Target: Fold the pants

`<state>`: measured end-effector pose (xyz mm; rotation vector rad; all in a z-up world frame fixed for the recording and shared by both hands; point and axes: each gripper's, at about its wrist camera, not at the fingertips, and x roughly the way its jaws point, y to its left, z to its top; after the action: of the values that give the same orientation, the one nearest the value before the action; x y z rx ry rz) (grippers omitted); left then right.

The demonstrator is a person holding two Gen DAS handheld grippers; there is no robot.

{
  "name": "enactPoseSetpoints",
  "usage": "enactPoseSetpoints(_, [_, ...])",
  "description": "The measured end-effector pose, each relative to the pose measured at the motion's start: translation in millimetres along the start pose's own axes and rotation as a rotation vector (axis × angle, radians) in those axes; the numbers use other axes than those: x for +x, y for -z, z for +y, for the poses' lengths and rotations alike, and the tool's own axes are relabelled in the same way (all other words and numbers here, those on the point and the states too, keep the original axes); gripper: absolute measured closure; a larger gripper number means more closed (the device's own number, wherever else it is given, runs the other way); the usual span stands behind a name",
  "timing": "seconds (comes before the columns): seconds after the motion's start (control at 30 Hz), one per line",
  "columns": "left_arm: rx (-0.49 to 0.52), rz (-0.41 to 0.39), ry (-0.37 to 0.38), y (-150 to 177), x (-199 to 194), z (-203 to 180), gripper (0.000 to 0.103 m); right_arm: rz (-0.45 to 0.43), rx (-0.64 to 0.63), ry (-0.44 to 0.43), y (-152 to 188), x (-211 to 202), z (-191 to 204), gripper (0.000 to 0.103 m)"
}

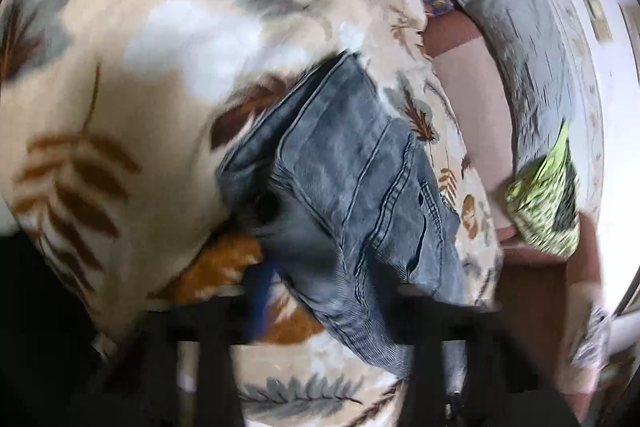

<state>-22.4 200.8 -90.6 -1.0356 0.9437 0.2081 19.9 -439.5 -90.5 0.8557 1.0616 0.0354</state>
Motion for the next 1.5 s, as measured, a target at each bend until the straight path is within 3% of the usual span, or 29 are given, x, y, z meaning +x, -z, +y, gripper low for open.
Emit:
enactPoseSetpoints(0.03, [0.025,-0.014,-0.003,-2.1,-2.6,-4.6,0.081,-0.003,0.011,0.002,-0.5,-1.4,-2.2,0.084])
enactPoseSetpoints(0.1, [0.052,-0.030,-0.005,-8.2,-5.2,-11.1,0.092,-0.018,0.038,0.010,-2.2,-5.6,-8.9,0.084])
enactPoseSetpoints(0.23, [0.103,-0.086,0.009,-25.7,-16.1,-29.2,0.096,-0.008,0.095,0.011,-5.3,-4.0,-21.1,0.084])
enactPoseSetpoints(0.37, [0.185,-0.227,-0.009,-38.0,-38.4,-46.7,0.096,-0.012,0.109,0.023,-7.1,-1.9,-21.8,0.084])
enactPoseSetpoints(0.47, [0.196,-0.184,-0.069,-42.4,-19.4,-33.5,0.096,-0.033,0.108,0.018,-7.1,-5.5,-23.0,0.083])
enactPoseSetpoints(0.53, [0.174,-0.107,-0.121,-44.7,6.5,-14.8,0.096,-0.048,0.111,0.024,-9.0,-9.9,-26.6,0.082])
enactPoseSetpoints(0.57, [0.150,-0.074,-0.135,-44.5,14.9,-6.5,0.095,-0.053,0.113,0.027,-10.0,-12.6,-27.9,0.081])
enactPoseSetpoints(0.63, [0.082,-0.034,-0.127,-43.7,20.6,10.2,0.076,-0.067,0.117,0.025,-13.1,-20.0,-30.0,0.079])
enactPoseSetpoints(0.7, [0.054,-0.022,-0.064,-42.4,13.1,16.1,0.052,-0.063,0.107,0.000,-18.4,-24.8,-28.4,0.074])
enactPoseSetpoints(0.8, [0.085,-0.063,-0.076,-33.0,-6.8,8.9,0.041,-0.038,0.053,-0.020,-31.0,-22.0,-13.5,0.062])
enactPoseSetpoints(0.87, [0.108,-0.093,-0.067,-23.9,-23.0,1.8,0.041,-0.016,0.002,-0.037,-42.0,-12.4,2.3,0.055])
enactPoseSetpoints(1.0, [0.180,-0.211,-0.097,-3.8,-54.9,-17.5,0.033,0.070,-0.084,-0.060,-74.1,30.2,36.7,0.054])
enactPoseSetpoints(1.07, [0.247,-0.246,-0.107,2.5,-56.7,-32.8,0.033,0.081,-0.128,-0.032,-93.1,54.2,44.7,0.053])
enactPoseSetpoints(1.13, [0.335,-0.248,-0.120,9.7,-47.1,-52.1,0.032,0.101,-0.099,0.055,-112.6,79.3,34.9,0.053])
enactPoseSetpoints(1.17, [0.362,-0.223,-0.113,11.6,-38.9,-59.9,0.032,0.099,-0.031,0.025,-120.3,83.7,23.4,0.053])
enactPoseSetpoints(1.3, [0.487,-0.158,-0.072,26.4,-10.9,-90.7,0.032,0.003,-0.047,-0.040,-107.8,31.2,25.7,0.053])
enactPoseSetpoints(1.43, [0.582,-0.106,-0.032,49.4,11.9,-120.3,0.032,-0.058,-0.067,-0.057,-51.4,-37.2,7.9,0.044])
enactPoseSetpoints(1.5, [0.638,-0.074,-0.024,64.1,23.7,-136.4,0.032,-0.047,-0.032,-0.035,-27.8,-46.2,-8.4,0.044])
